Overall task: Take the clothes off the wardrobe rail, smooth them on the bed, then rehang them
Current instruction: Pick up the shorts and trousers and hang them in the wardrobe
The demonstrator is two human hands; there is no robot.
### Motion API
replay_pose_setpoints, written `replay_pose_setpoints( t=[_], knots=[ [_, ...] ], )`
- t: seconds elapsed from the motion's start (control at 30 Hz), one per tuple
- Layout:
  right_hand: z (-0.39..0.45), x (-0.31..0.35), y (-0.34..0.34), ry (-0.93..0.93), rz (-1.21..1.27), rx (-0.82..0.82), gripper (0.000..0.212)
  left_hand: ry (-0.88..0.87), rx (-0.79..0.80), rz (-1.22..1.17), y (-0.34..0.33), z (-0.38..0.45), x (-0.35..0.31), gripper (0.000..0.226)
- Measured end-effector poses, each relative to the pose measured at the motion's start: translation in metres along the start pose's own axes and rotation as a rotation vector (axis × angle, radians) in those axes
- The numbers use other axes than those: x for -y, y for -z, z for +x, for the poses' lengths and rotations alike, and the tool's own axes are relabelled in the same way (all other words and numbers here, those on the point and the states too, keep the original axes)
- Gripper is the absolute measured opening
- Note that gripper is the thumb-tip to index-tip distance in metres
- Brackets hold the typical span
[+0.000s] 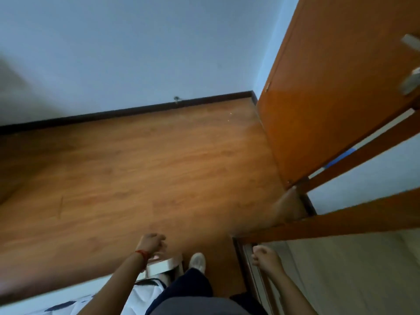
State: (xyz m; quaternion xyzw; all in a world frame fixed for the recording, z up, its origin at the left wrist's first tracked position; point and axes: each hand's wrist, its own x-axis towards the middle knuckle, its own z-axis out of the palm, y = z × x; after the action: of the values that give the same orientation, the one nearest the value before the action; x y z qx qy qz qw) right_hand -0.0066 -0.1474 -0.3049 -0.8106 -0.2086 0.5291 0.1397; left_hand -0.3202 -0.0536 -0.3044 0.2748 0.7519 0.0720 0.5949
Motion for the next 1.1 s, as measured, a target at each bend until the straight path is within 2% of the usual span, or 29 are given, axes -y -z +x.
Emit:
replay_pose_setpoints(
  t=[0.17,0.27,0.57,0.7,0.8,0.9,1.1],
  knots=[
    [0.038,0.079,-0.026,0.055,-0.101,0.104,0.020,0.015,0.005,-0.079,0.024,0.028,-0.049,0.016],
    [0.071,0.116,-0.037,0.032,-0.123,0.104,0.018,0.036,-0.020,-0.149,0.035,0.041,-0.069,0.020],
    [0.158,0.275,-0.052,0.173,-0.405,0.206,0.025,0.228,-0.216,-0.500,0.079,0.069,-0.084,0.016],
    [0.179,0.351,-0.079,0.279,-0.588,0.247,0.027,0.290,-0.331,-0.650,0.099,0.073,-0.080,0.022],
    [0.184,0.400,-0.124,0.328,-0.716,0.313,0.027,0.324,-0.401,-0.730,0.115,0.071,-0.075,0.025],
    [0.181,0.440,-0.190,0.395,-0.823,0.402,0.026,0.361,-0.450,-0.875,0.137,0.074,-0.064,0.018],
    [0.159,0.503,-0.348,0.543,-0.873,0.503,0.019,0.426,-0.520,-1.111,0.206,0.094,-0.027,0.022]
  ],
)
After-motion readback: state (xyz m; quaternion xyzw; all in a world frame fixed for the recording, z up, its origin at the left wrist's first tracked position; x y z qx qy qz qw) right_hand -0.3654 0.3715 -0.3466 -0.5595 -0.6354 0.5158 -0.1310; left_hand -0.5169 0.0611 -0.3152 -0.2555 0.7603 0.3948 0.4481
